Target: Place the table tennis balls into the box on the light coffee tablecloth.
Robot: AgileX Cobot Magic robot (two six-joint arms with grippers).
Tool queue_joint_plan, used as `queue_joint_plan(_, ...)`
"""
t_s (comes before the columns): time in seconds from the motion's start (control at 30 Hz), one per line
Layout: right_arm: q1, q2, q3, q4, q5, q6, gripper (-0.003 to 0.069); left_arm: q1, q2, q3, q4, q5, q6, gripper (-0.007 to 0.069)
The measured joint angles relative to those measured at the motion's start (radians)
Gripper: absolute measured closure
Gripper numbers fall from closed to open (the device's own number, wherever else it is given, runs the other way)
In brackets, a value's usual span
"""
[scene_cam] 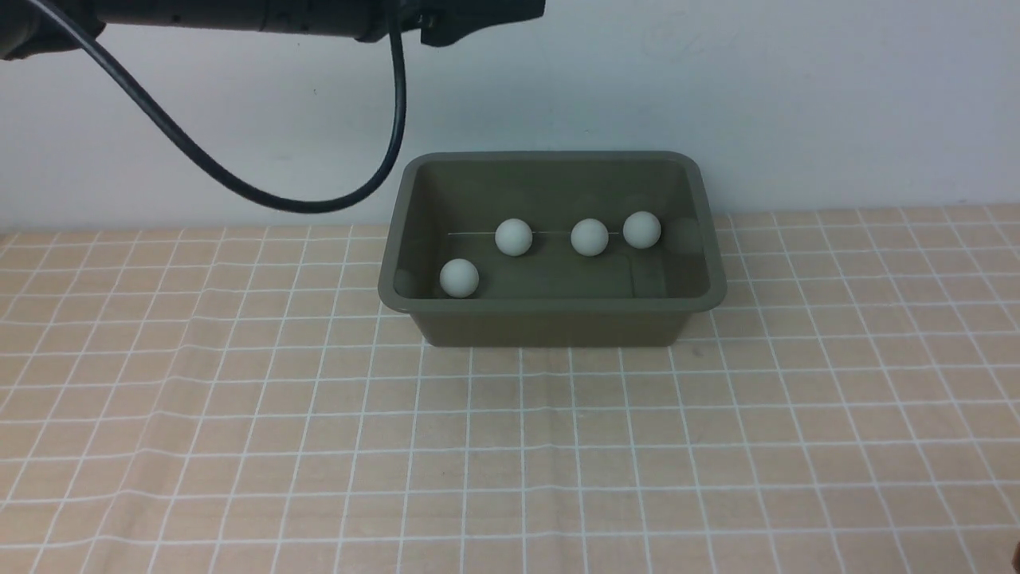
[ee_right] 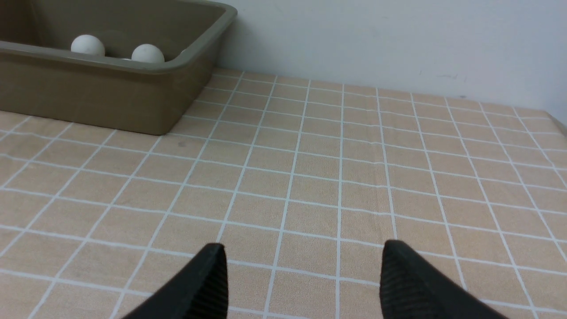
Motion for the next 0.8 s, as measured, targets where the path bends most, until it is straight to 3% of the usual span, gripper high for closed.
queue_joint_plan(0.13, 0.000, 0.000, 0.000, 0.000, 0.000, 0.000, 0.0231, 0.051, -0.007, -0.001, 0.154, 0.106, -0.042, 0.0113)
queue_joint_plan(0.17, 0.000, 0.000, 0.000, 0.000, 0.000, 0.000, 0.0231, 0.109, -0.017, -0.001, 0.235, 0.189, -0.132, 0.0113)
queue_joint_plan(0.23, 0.000, 0.000, 0.000, 0.000, 0.000, 0.000, 0.0231, 0.176, -0.032, -0.001, 0.298, 0.264, -0.202, 0.0113)
queue_joint_plan(0.33, 0.000, 0.000, 0.000, 0.000, 0.000, 0.000, 0.0231, 0.279, -0.096, -0.001, 0.365, 0.309, -0.241, 0.0113)
queue_joint_plan(0.47, 0.000, 0.000, 0.000, 0.000, 0.000, 0.000, 0.0231, 0.387, -0.234, -0.001, 0.377, 0.330, -0.244, 0.0113)
queue_joint_plan(0.57, 0.000, 0.000, 0.000, 0.000, 0.000, 0.000, 0.0231, 0.414, -0.314, -0.001, 0.377, 0.322, -0.237, 0.0113)
queue_joint_plan(0.67, 0.000, 0.000, 0.000, 0.000, 0.000, 0.000, 0.0231, 0.367, -0.453, 0.054, 0.377, 0.147, -0.223, 0.0113)
queue_joint_plan(0.8, 0.000, 0.000, 0.000, 0.000, 0.000, 0.000, 0.0231, 0.226, -0.616, 0.244, 0.417, -0.144, -0.210, 0.0113)
